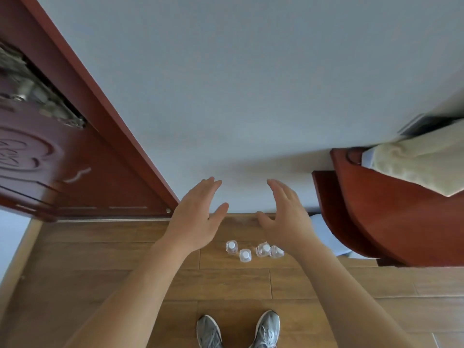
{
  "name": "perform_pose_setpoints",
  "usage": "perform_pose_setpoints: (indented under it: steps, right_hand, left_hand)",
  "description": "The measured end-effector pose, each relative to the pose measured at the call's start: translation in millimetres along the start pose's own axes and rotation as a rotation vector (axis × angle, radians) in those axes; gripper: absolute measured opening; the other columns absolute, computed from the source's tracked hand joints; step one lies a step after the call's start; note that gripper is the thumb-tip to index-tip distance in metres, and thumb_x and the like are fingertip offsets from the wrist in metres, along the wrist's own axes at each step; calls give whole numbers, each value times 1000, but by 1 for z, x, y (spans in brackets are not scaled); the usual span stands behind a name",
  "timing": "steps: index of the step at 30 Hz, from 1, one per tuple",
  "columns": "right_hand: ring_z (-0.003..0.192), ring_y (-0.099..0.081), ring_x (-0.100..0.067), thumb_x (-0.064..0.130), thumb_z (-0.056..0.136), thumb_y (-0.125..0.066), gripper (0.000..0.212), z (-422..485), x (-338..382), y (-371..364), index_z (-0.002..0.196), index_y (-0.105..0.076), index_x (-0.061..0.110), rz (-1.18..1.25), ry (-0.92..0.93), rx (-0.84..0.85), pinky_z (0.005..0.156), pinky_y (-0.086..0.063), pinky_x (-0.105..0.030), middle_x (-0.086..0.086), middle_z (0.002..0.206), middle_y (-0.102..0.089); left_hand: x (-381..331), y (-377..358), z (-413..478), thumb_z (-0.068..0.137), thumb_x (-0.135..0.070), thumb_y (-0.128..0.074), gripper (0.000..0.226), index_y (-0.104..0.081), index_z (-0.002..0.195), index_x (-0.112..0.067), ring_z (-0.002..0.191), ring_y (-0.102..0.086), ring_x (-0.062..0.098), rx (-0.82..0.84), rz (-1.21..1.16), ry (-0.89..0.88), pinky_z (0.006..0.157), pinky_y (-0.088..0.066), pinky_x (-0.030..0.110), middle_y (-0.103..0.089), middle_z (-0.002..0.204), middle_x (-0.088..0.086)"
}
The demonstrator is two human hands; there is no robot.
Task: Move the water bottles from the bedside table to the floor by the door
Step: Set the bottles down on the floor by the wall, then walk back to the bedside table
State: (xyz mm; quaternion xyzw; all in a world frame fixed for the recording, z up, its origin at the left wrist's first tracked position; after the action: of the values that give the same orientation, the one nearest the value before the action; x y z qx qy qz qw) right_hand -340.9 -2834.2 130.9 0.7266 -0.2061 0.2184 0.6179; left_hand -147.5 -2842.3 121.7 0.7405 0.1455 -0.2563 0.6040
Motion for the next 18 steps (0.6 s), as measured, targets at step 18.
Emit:
perform_pose_setpoints:
  steps: [18]
  right_hand:
    - [137, -33, -20, 32, 101, -36, 46, -31, 79, 179, 142, -41, 12, -334, 87, -155, 108, -30, -36, 1, 145, -44]
  left_hand:
    - [-133, 131, -6, 106, -38, -24, 54, -22, 157, -19, 153, -9, 21, -86, 350, 15, 124, -13, 44, -15, 166, 4]
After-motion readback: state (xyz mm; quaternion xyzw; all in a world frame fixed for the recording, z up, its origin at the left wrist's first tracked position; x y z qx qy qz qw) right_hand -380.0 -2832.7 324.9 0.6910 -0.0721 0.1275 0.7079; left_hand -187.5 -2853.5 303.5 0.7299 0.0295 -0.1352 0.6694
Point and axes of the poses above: each hand's wrist, its own z-axis towards the middle knuckle, its own y-axis out of the back of the hand, x = y × z, the point moved 8 cm from there along z, towards the middle knuckle
